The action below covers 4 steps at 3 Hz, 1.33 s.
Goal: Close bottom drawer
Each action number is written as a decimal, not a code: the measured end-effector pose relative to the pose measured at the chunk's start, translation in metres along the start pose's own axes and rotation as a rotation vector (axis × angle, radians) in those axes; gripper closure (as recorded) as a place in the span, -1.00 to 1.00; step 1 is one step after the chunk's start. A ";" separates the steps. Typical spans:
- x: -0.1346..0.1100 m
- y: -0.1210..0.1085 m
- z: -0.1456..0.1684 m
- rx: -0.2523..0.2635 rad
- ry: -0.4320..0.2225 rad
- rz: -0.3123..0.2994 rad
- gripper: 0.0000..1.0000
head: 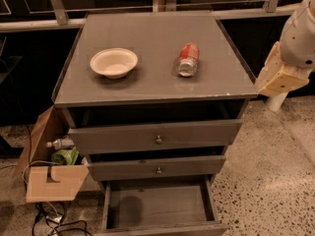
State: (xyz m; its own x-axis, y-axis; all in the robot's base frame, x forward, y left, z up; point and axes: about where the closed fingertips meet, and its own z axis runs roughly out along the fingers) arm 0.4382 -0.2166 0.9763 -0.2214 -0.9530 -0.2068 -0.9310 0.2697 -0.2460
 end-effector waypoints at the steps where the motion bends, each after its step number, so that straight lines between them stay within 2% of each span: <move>1: 0.005 0.006 0.003 0.007 -0.002 0.006 1.00; 2: 0.034 0.047 0.030 -0.018 0.002 0.033 1.00; 3: 0.057 0.082 0.063 -0.066 0.018 0.065 1.00; 4: 0.073 0.124 0.117 -0.160 0.038 0.106 1.00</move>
Offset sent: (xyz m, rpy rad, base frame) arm -0.0725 -0.0337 -0.0927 0.0070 0.0931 -0.0517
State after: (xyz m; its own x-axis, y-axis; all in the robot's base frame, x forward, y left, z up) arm 0.3402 -0.2369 0.8200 -0.3283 -0.9260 -0.1865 -0.9357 0.3459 -0.0702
